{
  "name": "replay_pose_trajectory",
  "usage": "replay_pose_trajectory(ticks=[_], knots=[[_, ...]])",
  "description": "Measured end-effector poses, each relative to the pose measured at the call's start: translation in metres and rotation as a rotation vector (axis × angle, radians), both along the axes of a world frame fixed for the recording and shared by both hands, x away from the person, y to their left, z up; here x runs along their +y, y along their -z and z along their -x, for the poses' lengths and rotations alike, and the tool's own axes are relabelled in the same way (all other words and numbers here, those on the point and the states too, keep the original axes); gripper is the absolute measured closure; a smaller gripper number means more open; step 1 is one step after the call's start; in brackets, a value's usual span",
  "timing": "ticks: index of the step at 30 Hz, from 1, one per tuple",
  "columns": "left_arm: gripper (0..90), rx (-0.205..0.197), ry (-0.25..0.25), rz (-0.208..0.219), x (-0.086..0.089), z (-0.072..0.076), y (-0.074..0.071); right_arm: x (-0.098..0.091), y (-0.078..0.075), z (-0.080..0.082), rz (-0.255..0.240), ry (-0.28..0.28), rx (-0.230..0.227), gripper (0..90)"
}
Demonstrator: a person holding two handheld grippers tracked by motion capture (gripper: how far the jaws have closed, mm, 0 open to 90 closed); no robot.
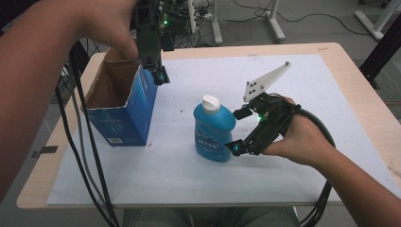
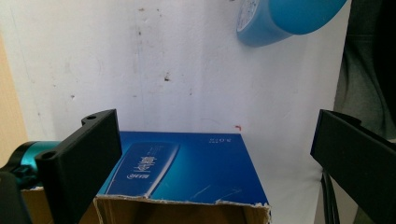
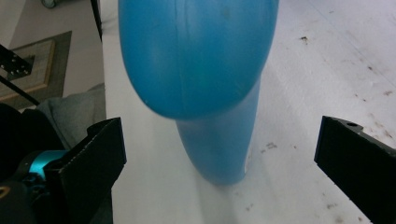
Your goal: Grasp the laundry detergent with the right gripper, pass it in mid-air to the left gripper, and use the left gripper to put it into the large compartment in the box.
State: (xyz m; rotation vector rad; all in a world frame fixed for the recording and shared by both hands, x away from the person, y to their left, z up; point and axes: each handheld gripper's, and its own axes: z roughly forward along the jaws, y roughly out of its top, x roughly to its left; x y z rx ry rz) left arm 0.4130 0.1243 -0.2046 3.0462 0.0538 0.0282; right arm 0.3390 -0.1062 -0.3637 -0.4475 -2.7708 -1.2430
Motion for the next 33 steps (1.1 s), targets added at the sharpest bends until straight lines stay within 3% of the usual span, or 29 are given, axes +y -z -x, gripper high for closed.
replay_pose_trajectory(ticks=[10,21,33], knots=[[1.8,-0.001,-0.005,0.003,0.004,0.001,0.001,0.014,0.016,0.0,-0.053,0.022,0.0,1.0],[1.8,-0.002,-0.004,0.002,0.006,0.002,0.0,0.027,0.029,0.002,-0.066,0.045,-0.02,1.1],[1.8,-0.007,-0.011,0.0,0.009,0.003,0.001,0.03,0.033,0.005,-0.127,0.088,-0.073,3.5]])
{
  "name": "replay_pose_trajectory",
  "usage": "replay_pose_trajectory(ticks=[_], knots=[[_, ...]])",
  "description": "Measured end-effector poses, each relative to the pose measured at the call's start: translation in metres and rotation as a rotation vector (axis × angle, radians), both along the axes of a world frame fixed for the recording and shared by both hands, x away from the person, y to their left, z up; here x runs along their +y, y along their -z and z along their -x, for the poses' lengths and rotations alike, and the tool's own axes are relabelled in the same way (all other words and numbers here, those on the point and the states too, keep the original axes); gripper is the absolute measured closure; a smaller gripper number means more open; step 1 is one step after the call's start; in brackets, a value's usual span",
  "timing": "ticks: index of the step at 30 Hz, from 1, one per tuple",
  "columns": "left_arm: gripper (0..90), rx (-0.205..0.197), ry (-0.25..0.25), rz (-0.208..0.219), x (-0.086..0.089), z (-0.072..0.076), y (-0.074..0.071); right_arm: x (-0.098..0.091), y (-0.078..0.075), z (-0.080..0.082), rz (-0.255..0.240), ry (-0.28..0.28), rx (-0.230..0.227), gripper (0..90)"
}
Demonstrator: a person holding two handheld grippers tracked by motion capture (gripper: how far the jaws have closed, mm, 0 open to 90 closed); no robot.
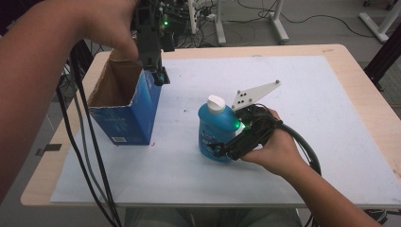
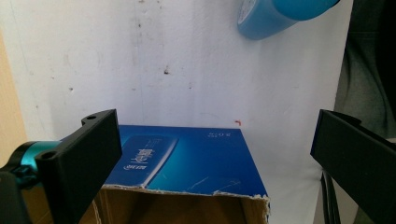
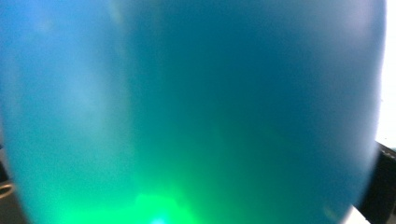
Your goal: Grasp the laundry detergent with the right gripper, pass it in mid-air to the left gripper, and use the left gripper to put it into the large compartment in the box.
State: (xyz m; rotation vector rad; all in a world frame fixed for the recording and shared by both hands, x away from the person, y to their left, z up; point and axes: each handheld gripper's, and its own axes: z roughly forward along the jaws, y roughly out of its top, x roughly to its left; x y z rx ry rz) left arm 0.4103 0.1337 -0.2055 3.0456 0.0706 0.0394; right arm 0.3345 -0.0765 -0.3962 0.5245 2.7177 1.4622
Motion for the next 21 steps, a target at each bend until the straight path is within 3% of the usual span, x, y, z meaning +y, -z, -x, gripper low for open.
replay_pose_trajectory(ticks=[21], knots=[[1.8,0.0,-0.002,-0.008,0.0,-0.001,0.002,0.001,0.011,0.0,-0.046,0.006,-0.023,16.2]])
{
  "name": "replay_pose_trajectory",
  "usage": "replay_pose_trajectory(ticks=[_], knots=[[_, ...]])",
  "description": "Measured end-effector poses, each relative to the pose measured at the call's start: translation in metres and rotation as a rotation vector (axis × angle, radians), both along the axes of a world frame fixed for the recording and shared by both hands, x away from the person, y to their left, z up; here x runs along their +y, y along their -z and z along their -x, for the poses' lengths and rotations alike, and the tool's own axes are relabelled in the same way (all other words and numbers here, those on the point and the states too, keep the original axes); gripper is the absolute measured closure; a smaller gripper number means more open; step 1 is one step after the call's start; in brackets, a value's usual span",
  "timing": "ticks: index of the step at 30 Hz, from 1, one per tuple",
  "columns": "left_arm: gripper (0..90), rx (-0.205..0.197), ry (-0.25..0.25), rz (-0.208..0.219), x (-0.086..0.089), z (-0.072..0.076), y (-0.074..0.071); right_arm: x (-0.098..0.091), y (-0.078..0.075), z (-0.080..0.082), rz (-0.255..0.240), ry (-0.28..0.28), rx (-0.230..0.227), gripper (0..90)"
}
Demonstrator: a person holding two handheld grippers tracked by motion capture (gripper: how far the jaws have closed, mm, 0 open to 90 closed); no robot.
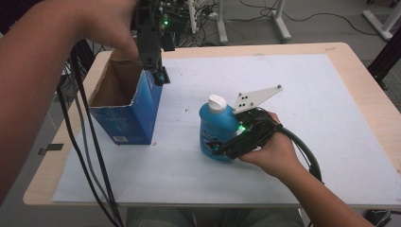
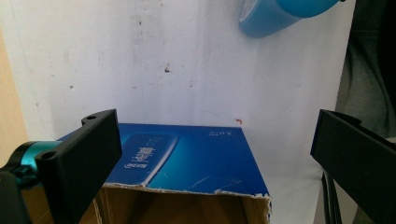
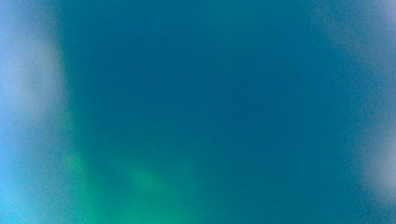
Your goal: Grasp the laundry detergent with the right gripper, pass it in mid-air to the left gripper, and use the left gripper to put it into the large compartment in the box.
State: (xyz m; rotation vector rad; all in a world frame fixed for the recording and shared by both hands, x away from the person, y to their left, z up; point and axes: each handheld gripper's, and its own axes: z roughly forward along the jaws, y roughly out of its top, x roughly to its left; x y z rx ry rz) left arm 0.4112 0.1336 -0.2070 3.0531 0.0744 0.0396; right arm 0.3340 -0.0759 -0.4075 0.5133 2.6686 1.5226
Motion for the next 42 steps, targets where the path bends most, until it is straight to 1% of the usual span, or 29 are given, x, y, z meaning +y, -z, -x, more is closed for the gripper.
replay_pose_trajectory(ticks=[4,7,14,15,16,18,21,22,23,27,28,33,42], knots=[[1.8,0.0,-0.002,-0.003,0.0001,-0.0002,0.0003,0.0003,0.0018,0.0003,0.002,0.006,-0.007,16.7],[1.8,0.0,-0.001,-0.002,-0.0001,-0.0002,0.0006,0.0006,0.0023,0.001,-0.001,0.005,-0.014,20.3],[1.8,0.0,0.0,-0.002,-0.0009,-0.0004,0.0012,0.0005,0.0032,0.002,-0.004,0.01,-0.031,21.0],[1.8,0.0,0.0,-0.002,-0.001,-0.0004,0.0012,0.0004,0.0034,0.0019,-0.007,0.01,-0.03,24.4],[1.8,0.0,0.0,-0.002,-0.001,-0.0004,0.0012,-0.0004,0.0032,0.0022,-0.011,0.004,-0.028,26.5],[1.8,0.0,-0.001,-0.004,-0.0011,-0.0005,0.0013,-0.0007,0.0033,0.0022,-0.022,0.0,-0.028,26.4],[1.8,0.001,-0.002,-0.004,-0.001,-0.0008,0.0018,0.0001,0.0039,0.0025,-0.02,0.001,-0.028,26.5],[1.8,0.0,-0.002,-0.005,-0.0011,-0.0008,0.0018,0.0004,0.0042,0.002,-0.023,-0.002,-0.04,26.6],[1.8,0.001,-0.001,-0.006,-0.0012,-0.0009,0.0018,0.0005,0.0042,0.002,-0.025,-0.002,-0.041,27.2],[1.8,0.003,-0.001,-0.008,-0.0013,-0.0011,0.0019,0.0001,0.0042,0.0015,-0.03,-0.006,-0.043,30.7],[1.8,0.003,0.0,-0.009,-0.0014,-0.0013,0.002,-0.0002,0.0042,0.0014,-0.035,-0.013,-0.043,33.2],[1.8,0.002,0.0,-0.01,-0.0014,-0.0019,0.002,0.0005,0.0047,0.0016,-0.034,-0.017,-0.048,33.7],[1.8,0.0,-0.002,-0.011,-0.0017,-0.0023,0.003,0.0014,0.0059,0.0025,-0.038,-0.021,-0.061,37.9]])
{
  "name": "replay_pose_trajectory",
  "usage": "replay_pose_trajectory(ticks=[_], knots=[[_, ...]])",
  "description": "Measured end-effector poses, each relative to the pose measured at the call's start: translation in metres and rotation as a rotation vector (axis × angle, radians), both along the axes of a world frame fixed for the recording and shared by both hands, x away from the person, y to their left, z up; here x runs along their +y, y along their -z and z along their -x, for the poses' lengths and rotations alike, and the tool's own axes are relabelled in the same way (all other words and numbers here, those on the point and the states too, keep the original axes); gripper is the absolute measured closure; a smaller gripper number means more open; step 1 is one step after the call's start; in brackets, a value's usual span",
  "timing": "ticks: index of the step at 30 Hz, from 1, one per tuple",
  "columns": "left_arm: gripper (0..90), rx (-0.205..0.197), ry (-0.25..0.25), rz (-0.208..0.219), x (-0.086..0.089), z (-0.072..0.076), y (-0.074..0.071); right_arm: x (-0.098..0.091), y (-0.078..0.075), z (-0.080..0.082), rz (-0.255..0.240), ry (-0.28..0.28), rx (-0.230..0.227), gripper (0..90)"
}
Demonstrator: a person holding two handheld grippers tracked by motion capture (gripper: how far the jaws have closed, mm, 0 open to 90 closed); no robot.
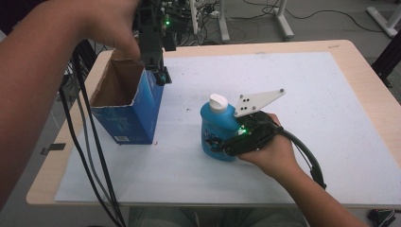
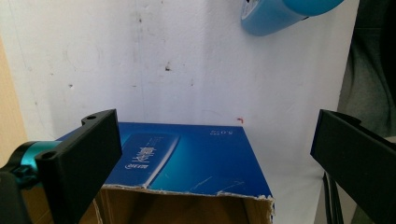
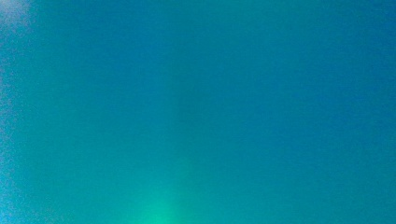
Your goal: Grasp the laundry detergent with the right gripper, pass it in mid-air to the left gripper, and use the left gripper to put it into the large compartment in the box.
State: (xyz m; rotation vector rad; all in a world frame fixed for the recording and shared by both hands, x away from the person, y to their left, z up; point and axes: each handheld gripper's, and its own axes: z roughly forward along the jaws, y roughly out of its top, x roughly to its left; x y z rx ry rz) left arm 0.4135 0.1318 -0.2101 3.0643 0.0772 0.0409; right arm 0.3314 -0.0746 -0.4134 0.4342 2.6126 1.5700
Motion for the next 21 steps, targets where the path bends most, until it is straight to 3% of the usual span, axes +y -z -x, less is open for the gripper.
replay_pose_trajectory(ticks=[9,21], knots=[[1.8,0.005,0.0,-0.005,-0.0006,-0.0022,0.0019,0.0001,-0.0005,0.0043,-0.001,0.004,-0.058,43.6],[1.8,0.008,0.0,-0.011,-0.0037,-0.0018,0.0033,-0.0022,0.0011,0.0064,-0.022,0.008,-0.079,46.7]])
